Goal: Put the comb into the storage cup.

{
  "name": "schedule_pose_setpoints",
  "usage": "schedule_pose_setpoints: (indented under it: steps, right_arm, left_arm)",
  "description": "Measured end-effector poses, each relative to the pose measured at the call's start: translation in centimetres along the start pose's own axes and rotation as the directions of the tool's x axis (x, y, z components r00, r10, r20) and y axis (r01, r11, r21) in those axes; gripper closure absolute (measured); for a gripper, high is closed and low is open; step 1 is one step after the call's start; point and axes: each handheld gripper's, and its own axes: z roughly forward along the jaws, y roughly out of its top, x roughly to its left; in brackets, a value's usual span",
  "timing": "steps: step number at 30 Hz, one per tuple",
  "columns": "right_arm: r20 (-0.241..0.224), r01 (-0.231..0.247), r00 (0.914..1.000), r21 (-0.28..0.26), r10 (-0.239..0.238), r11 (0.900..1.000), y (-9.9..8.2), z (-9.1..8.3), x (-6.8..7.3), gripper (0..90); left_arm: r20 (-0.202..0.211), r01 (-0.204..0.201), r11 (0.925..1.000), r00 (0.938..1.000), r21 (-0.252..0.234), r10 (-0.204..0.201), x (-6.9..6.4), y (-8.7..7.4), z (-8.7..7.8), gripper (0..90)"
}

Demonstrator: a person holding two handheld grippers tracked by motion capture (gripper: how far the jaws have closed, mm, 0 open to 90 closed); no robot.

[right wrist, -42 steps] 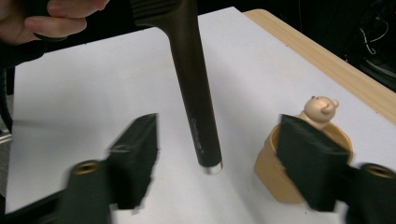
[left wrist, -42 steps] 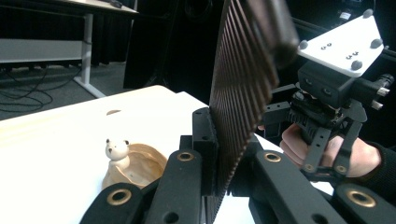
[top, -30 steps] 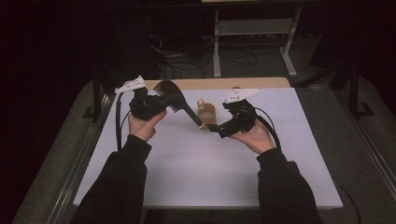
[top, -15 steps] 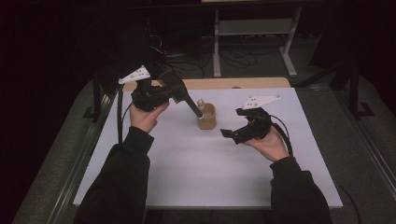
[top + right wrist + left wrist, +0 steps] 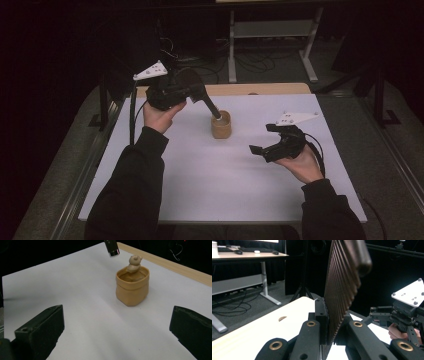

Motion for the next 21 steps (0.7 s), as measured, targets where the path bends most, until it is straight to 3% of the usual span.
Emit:
schedule_pose_setpoints:
  steps: [21]
  right_arm:
    - [0.027, -0.07, 0.9971, -0.032, 0.07, 0.9971, -3.1, -2.8, -1.2, 0.0]
  left_arm:
    - [-0.038, -0.013, 0.9998, 0.9992, 0.014, 0.013, 2.1, 1.6, 2.1, 84.8]
